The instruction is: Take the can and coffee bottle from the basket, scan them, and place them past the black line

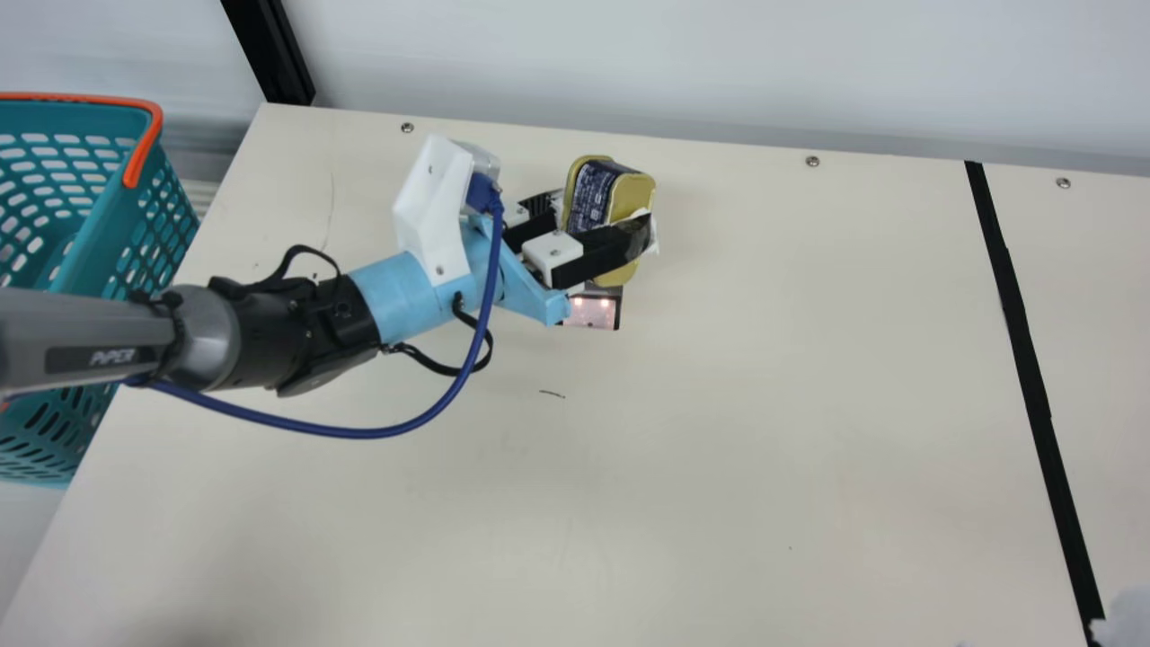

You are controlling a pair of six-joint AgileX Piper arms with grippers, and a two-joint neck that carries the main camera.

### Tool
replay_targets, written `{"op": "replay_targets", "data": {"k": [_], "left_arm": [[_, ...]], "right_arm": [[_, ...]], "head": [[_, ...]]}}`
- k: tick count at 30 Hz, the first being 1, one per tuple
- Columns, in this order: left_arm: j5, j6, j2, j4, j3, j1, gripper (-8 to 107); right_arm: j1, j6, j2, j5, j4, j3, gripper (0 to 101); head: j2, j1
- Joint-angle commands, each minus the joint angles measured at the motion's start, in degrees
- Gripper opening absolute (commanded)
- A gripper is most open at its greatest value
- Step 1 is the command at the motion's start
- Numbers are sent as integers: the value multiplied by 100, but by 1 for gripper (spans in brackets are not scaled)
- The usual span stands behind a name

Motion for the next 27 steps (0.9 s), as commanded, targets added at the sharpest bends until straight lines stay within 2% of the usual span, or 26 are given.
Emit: {"op": "replay_targets", "data": {"k": [1, 7, 11, 17, 22, 23, 27], "left_arm": [[38, 42, 41, -45, -44, -27, 10], [178, 163, 42, -229, -152, -120, 10], [607, 129, -340, -206, -217, -194, 10], [1873, -206, -1234, 433, -476, -240, 10], [3101, -830, -1922, 1490, -735, -290, 10], [2298, -568, -1615, 910, -692, -269, 10], [2957, -825, -1930, 1430, -737, -284, 10]], "right_arm": [[0, 0, 0, 0, 0, 0, 101], [0, 0, 0, 0, 0, 0, 101], [0, 0, 0, 0, 0, 0, 101], [0, 0, 0, 0, 0, 0, 101], [0, 0, 0, 0, 0, 0, 101], [0, 0, 0, 0, 0, 0, 101], [0, 0, 0, 0, 0, 0, 101]], "head": [[64, -17], [64, -17], [64, -17], [64, -17], [64, -17], [64, -17], [64, -17]]}}
